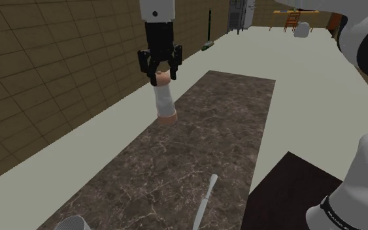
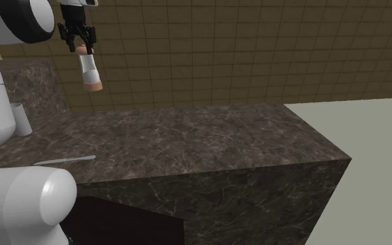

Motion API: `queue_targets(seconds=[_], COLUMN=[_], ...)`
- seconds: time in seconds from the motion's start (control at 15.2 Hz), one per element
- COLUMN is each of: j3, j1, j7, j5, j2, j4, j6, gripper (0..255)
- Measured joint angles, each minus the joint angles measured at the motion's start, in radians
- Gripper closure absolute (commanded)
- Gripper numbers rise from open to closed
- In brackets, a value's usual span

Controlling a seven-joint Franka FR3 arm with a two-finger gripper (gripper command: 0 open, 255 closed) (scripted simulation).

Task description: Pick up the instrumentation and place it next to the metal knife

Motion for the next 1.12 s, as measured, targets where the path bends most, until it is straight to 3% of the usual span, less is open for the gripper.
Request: queue_targets(seconds=[1.12], j3=[0.000], j1=[-0.001], j7=[-0.019], j5=[0.005], j2=[-0.068], j4=[-0.327], j6=[0.258], gripper=[255])
